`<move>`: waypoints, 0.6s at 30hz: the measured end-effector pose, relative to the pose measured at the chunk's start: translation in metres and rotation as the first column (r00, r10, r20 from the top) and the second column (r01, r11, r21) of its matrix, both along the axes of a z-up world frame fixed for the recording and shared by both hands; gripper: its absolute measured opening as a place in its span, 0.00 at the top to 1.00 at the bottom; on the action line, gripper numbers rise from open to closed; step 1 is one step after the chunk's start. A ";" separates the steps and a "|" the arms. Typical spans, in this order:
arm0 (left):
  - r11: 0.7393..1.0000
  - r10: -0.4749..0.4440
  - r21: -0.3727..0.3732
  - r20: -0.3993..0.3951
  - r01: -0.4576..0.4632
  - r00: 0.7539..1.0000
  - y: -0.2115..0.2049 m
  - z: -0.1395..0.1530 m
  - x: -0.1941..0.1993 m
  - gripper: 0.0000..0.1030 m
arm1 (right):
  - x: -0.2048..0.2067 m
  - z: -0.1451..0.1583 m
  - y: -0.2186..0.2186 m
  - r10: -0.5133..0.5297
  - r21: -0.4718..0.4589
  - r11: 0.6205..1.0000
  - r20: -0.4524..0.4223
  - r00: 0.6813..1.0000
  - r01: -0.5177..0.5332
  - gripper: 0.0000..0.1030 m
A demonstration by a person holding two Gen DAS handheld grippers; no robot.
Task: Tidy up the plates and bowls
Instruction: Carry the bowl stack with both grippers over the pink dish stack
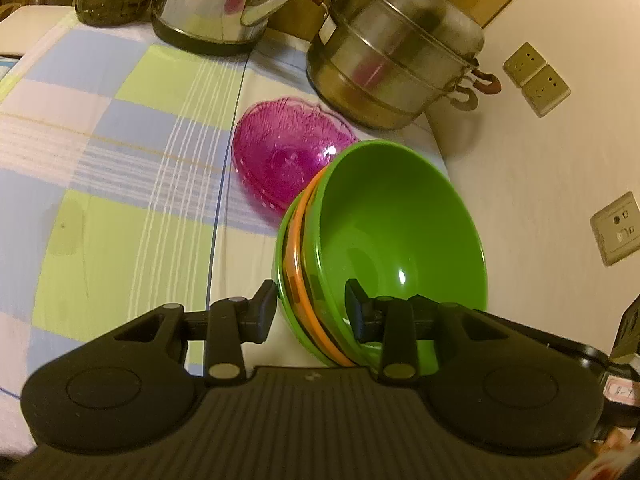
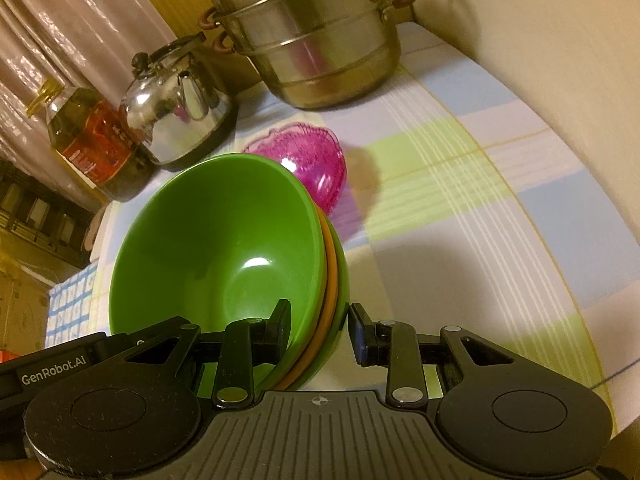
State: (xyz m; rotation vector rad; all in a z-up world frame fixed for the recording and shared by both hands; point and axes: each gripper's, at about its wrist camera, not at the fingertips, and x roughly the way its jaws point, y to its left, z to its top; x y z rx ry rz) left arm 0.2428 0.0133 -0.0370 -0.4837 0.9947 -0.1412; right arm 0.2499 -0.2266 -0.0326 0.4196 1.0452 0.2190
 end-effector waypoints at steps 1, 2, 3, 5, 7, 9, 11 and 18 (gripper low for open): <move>1.000 0.000 -0.001 0.002 0.000 1.000 0.000 0.001 0.003 0.68 | 0.002 0.001 0.000 0.001 -0.001 1.000 0.002 1.000 -0.001 0.70; 1.000 0.000 -0.001 0.002 0.000 1.000 0.001 0.002 0.006 0.68 | 0.005 0.003 0.001 0.003 -0.003 1.000 0.006 1.000 -0.003 0.70; 1.000 -0.001 -0.001 0.004 0.001 1.000 0.001 0.003 0.009 0.68 | 0.009 0.005 0.002 0.005 -0.006 1.000 0.009 1.000 -0.005 0.70; 1.000 -0.002 0.001 0.008 0.002 1.000 0.001 0.006 0.016 0.68 | 0.016 0.007 0.002 0.007 -0.007 1.000 0.013 1.000 -0.006 0.70; 1.000 -0.006 0.004 0.014 0.006 1.000 0.000 0.010 0.025 0.68 | 0.024 0.010 0.002 0.007 -0.006 1.000 0.017 1.000 -0.007 0.70; 1.000 -0.009 0.004 0.017 0.009 1.000 0.000 0.013 0.035 0.68 | 0.032 0.013 0.002 0.005 -0.005 1.000 0.020 1.000 -0.005 0.70; 1.000 -0.011 -0.006 0.015 0.011 1.000 0.000 0.016 0.046 0.68 | 0.041 0.016 0.001 0.003 -0.006 1.000 0.023 1.000 -0.002 0.70; 1.000 -0.016 -0.009 0.019 0.016 1.000 -0.001 0.021 0.084 0.68 | 0.080 0.027 0.002 0.004 -0.019 1.000 0.046 0.999 -0.003 0.70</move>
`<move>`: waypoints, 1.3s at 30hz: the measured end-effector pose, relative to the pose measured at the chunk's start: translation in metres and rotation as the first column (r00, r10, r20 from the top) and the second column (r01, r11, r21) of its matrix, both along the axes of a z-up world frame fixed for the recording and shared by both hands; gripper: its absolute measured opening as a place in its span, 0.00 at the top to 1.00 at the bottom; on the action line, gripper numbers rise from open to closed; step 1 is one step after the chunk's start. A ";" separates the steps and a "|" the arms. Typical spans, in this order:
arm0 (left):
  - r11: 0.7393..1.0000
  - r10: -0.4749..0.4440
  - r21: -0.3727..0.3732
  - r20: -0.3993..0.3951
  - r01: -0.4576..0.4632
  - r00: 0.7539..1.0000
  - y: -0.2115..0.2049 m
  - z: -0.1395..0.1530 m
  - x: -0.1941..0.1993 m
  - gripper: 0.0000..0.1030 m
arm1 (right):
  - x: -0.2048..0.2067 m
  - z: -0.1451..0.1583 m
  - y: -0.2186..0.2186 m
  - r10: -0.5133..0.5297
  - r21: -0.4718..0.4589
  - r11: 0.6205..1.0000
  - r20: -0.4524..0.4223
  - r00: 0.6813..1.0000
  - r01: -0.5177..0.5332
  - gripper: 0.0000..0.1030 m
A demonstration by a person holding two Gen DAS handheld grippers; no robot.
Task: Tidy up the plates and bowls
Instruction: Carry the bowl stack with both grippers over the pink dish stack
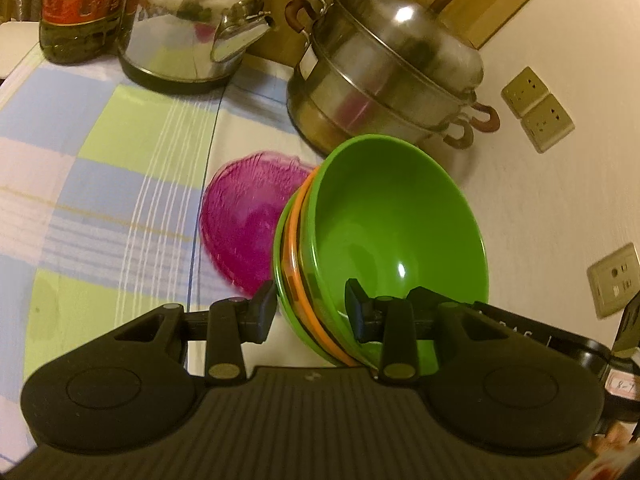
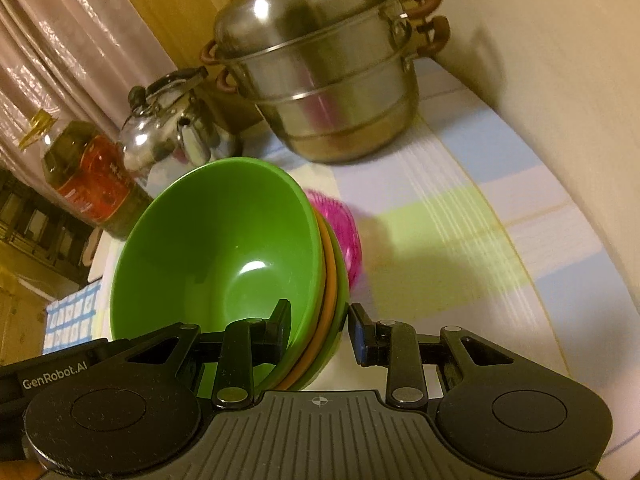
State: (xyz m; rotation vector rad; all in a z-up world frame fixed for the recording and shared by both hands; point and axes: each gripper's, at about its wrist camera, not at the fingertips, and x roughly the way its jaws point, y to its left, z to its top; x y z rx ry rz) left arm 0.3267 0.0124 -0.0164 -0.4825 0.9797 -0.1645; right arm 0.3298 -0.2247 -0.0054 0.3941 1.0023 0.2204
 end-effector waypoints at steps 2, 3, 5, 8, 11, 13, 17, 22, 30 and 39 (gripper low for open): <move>1.000 0.001 0.006 0.001 -0.001 1.000 0.000 0.001 0.010 0.68 | 0.011 0.001 0.002 0.003 -0.007 1.000 0.006 1.000 -0.003 0.70; 1.000 0.002 0.009 0.001 -0.002 1.000 0.000 0.001 0.015 0.68 | 0.016 0.001 0.003 0.005 -0.009 1.000 0.008 1.000 -0.005 0.70; 1.000 0.006 0.013 -0.001 -0.006 1.000 0.002 0.000 0.025 0.68 | 0.028 0.000 0.005 0.010 -0.009 1.000 0.010 1.000 -0.010 0.70; 1.000 0.013 0.018 -0.008 -0.013 1.000 0.005 -0.004 0.038 0.68 | 0.044 -0.004 0.009 0.016 -0.009 1.000 0.010 1.000 -0.016 0.70; 0.999 0.019 0.026 -0.021 -0.018 1.000 0.008 -0.011 0.051 0.68 | 0.058 -0.010 0.014 0.026 -0.011 1.000 0.003 1.000 -0.026 0.70; 0.999 0.022 0.031 -0.032 -0.021 0.999 0.010 -0.017 0.058 0.68 | 0.067 -0.017 0.017 0.031 -0.006 1.000 -0.006 1.000 -0.031 0.70; 0.999 0.033 0.039 -0.056 -0.031 0.998 0.013 -0.031 0.070 0.68 | 0.082 -0.035 0.021 0.036 0.007 0.999 -0.034 0.999 -0.036 0.70; 0.998 0.040 0.052 -0.075 -0.037 0.996 0.013 -0.047 0.081 0.68 | 0.093 -0.056 0.024 0.038 0.013 0.999 -0.063 0.997 -0.037 0.70; 0.997 0.050 0.061 -0.080 -0.045 0.996 0.014 -0.062 0.091 0.68 | 0.103 -0.078 0.023 0.034 0.033 0.999 -0.083 0.996 -0.032 0.70; 0.996 0.044 0.074 -0.058 -0.039 0.997 0.014 -0.064 0.092 0.68 | 0.103 -0.084 0.025 0.053 0.039 0.998 -0.063 0.997 -0.050 0.69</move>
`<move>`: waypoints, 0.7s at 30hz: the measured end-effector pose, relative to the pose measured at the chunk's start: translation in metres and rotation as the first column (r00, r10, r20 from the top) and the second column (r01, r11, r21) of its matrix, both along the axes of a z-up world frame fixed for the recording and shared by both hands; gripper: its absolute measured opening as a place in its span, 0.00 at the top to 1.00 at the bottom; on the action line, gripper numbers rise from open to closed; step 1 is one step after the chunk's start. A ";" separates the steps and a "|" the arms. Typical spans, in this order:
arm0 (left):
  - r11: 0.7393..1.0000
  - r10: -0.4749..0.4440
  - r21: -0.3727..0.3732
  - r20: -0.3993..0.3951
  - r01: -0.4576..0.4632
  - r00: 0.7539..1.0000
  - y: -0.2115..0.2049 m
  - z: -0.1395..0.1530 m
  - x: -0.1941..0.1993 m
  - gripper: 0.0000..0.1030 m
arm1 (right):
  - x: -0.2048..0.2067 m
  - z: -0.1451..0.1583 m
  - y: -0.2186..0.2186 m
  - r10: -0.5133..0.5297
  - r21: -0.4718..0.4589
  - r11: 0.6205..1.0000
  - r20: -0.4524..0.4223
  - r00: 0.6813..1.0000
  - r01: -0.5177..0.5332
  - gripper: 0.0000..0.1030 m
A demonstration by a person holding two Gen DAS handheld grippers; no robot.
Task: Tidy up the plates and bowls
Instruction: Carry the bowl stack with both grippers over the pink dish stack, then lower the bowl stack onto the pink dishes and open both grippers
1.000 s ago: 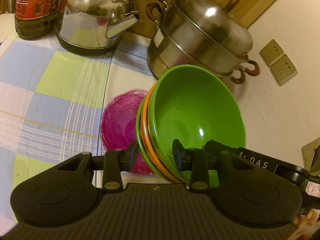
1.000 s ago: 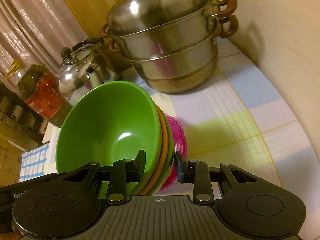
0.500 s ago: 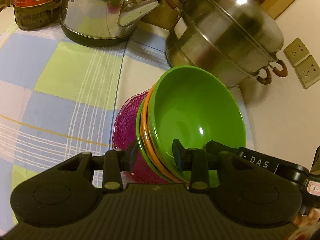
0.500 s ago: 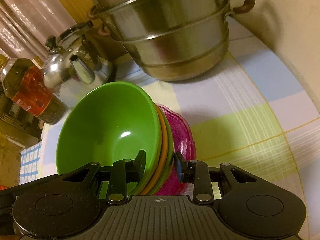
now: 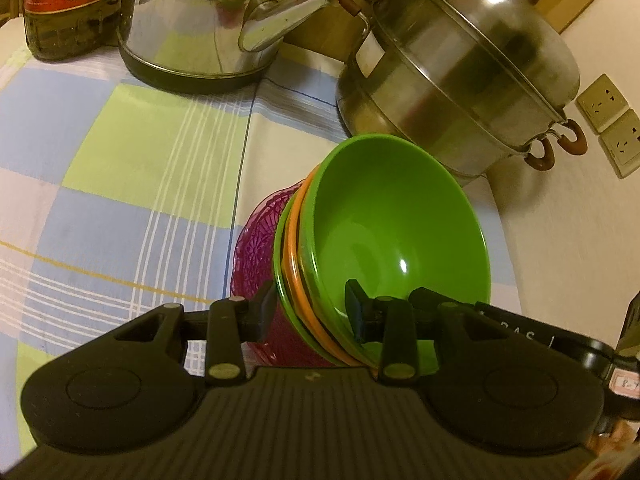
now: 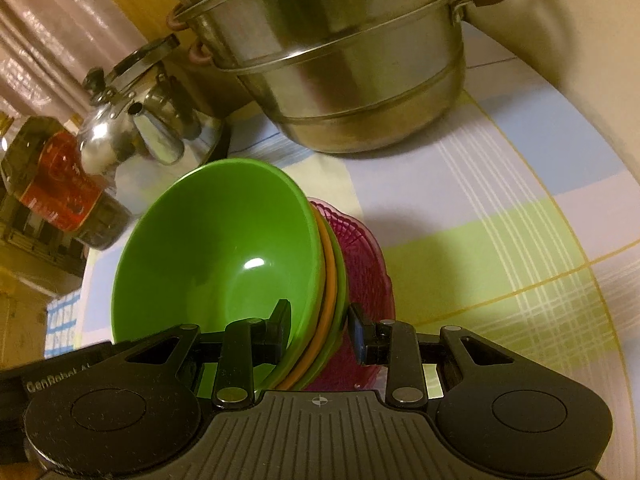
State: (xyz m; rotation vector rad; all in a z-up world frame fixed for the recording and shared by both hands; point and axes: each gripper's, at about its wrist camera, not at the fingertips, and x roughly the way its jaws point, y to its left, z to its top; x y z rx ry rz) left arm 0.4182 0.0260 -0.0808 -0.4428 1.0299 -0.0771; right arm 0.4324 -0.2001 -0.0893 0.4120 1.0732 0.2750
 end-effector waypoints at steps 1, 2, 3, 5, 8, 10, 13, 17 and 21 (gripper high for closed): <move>1.000 -0.003 0.003 0.002 0.003 1.000 -0.001 0.000 0.000 0.68 | 0.000 0.000 0.000 0.004 0.002 1.000 -0.001 1.000 -0.004 0.69; 1.000 -0.004 0.004 0.003 0.004 1.000 -0.001 -0.001 0.000 0.68 | 0.000 -0.001 -0.001 0.002 0.010 1.000 -0.004 1.000 -0.002 0.69; 1.000 -0.004 0.002 0.004 0.004 1.000 -0.001 -0.001 0.000 0.67 | 0.001 -0.001 -0.002 0.001 0.015 1.000 -0.008 1.000 0.000 0.69; 1.000 -0.002 -0.005 0.006 0.002 1.000 0.000 -0.002 0.000 0.67 | 0.002 -0.001 -0.002 0.003 0.018 1.000 -0.009 1.000 -0.003 0.69; 1.000 0.006 -0.010 0.008 -0.006 1.000 0.001 -0.003 -0.001 0.65 | 0.001 -0.001 -0.002 0.004 0.019 1.000 -0.005 1.000 -0.004 0.68; 1.000 0.011 -0.007 0.013 -0.011 1.000 0.001 -0.002 -0.003 0.63 | 0.000 -0.001 -0.003 0.005 0.023 1.000 0.001 1.000 -0.005 0.66; 0.999 0.036 0.004 0.036 -0.037 0.999 0.004 0.003 -0.009 0.59 | -0.006 0.004 -0.003 0.009 0.029 1.000 0.038 0.999 -0.010 0.54; 0.999 0.047 0.004 0.060 -0.047 0.997 0.007 0.010 -0.018 0.57 | -0.012 0.011 -0.003 0.008 0.039 0.999 0.063 0.998 -0.010 0.49; 0.999 0.047 0.009 0.077 -0.048 0.996 0.009 0.020 -0.028 0.55 | -0.021 0.020 -0.005 -0.003 0.047 0.999 0.084 0.996 -0.001 0.48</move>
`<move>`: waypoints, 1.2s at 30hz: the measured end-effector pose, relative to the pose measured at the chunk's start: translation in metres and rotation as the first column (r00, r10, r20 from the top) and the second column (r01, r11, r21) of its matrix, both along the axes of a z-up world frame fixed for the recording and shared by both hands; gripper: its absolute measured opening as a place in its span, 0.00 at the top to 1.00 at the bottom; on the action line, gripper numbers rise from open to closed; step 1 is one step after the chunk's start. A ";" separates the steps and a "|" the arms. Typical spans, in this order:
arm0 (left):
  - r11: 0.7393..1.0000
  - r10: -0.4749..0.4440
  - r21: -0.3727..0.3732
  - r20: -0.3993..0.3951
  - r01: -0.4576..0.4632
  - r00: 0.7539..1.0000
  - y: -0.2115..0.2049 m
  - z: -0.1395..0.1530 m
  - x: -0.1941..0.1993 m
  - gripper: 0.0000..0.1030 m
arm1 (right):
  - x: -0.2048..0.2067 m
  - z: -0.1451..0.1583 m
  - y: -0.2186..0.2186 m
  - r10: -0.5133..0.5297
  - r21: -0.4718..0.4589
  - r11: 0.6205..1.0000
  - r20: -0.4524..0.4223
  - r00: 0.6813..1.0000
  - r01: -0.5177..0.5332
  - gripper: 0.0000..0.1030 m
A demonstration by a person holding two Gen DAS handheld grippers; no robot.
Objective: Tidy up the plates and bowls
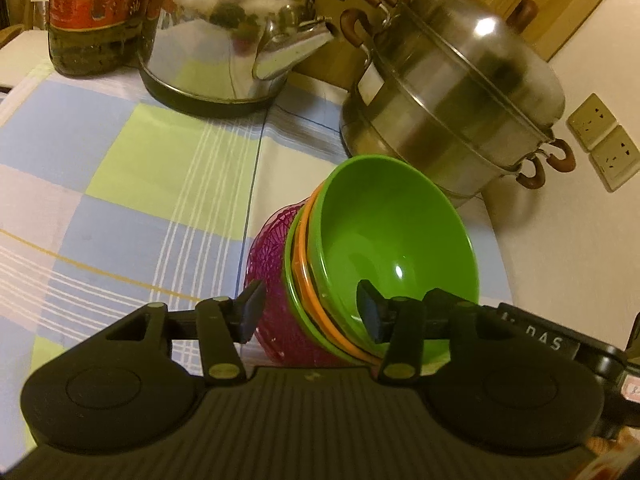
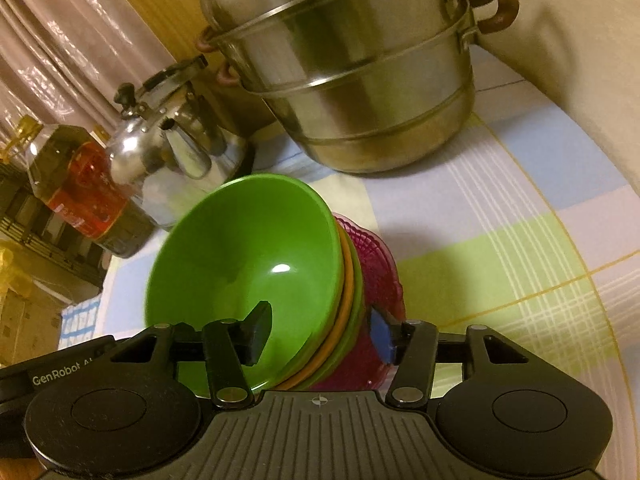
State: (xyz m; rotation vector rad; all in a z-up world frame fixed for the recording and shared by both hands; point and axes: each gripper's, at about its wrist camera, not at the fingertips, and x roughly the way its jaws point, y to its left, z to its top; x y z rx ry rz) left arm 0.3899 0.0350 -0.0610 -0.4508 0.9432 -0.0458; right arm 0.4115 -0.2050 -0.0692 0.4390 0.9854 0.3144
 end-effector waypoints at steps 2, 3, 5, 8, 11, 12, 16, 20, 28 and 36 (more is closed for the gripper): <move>1.000 -0.002 0.003 0.012 0.002 1.000 0.000 0.006 -0.006 0.54 | -0.006 0.007 -0.001 0.001 0.004 1.000 0.017 1.000 -0.001 0.48; 1.000 -0.002 0.007 0.018 0.002 1.000 0.000 0.010 -0.010 0.53 | -0.010 0.011 -0.002 0.002 0.005 1.000 0.023 1.000 -0.002 0.48; 1.000 -0.004 0.019 0.034 0.003 0.999 -0.002 0.017 -0.018 0.51 | -0.017 0.017 -0.003 0.002 0.001 1.000 0.034 0.999 -0.002 0.48; 1.000 -0.002 0.030 0.051 0.001 0.999 -0.002 0.025 -0.030 0.44 | -0.027 0.027 -0.004 0.000 -0.003 1.000 0.049 0.999 0.000 0.48; 0.999 0.013 0.038 0.051 -0.015 0.999 0.000 0.029 -0.043 0.41 | -0.040 0.036 -0.006 -0.007 -0.007 1.000 0.061 0.998 0.007 0.48; 0.999 0.016 0.040 0.051 -0.018 0.999 0.001 0.030 -0.047 0.41 | -0.044 0.039 -0.007 -0.007 -0.011 1.000 0.063 0.998 0.008 0.48; 0.993 0.013 0.114 0.062 -0.020 0.998 -0.002 0.036 -0.070 0.37 | -0.065 0.049 -0.009 -0.008 -0.034 0.999 0.075 0.997 0.010 0.48; 0.979 -0.016 0.202 0.077 0.000 0.997 -0.012 0.039 -0.094 0.37 | -0.087 0.053 -0.009 0.010 -0.065 0.998 0.077 0.997 -0.005 0.48; 0.967 -0.022 0.255 0.087 0.000 0.996 -0.023 0.045 -0.143 0.37 | -0.139 0.065 -0.011 0.019 -0.122 0.993 0.094 0.995 -0.008 0.48; 0.954 -0.047 0.299 0.086 0.019 0.995 -0.034 0.055 -0.190 0.37 | -0.192 0.069 -0.007 0.033 -0.166 0.986 0.106 0.994 -0.015 0.48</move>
